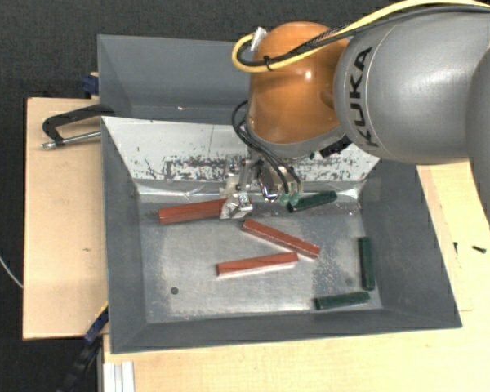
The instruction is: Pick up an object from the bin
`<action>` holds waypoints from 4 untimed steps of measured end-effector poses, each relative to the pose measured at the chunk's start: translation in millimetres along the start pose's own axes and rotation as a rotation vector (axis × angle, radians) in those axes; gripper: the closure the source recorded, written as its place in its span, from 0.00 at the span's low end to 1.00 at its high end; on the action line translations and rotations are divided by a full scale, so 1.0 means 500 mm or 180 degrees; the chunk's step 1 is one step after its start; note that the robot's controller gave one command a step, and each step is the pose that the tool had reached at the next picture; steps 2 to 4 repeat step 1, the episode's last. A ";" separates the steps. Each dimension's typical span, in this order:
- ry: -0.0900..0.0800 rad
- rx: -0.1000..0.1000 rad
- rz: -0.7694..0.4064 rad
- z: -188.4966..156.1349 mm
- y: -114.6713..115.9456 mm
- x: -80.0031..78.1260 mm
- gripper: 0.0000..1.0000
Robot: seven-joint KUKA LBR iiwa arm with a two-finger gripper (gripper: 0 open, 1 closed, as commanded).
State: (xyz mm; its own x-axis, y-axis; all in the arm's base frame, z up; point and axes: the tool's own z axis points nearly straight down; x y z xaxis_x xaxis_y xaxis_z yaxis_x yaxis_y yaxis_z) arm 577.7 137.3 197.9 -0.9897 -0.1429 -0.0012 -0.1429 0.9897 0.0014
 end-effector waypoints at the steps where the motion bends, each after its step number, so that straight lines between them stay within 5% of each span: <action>1: -0.0008 0.0003 0.0008 -0.052 0.004 0.008 1.00; 4: -0.0008 0.0003 0.0008 -0.052 0.004 0.008 1.00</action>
Offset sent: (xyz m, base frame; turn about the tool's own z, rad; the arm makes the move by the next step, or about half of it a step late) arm -0.0224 0.0025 0.1015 -0.3950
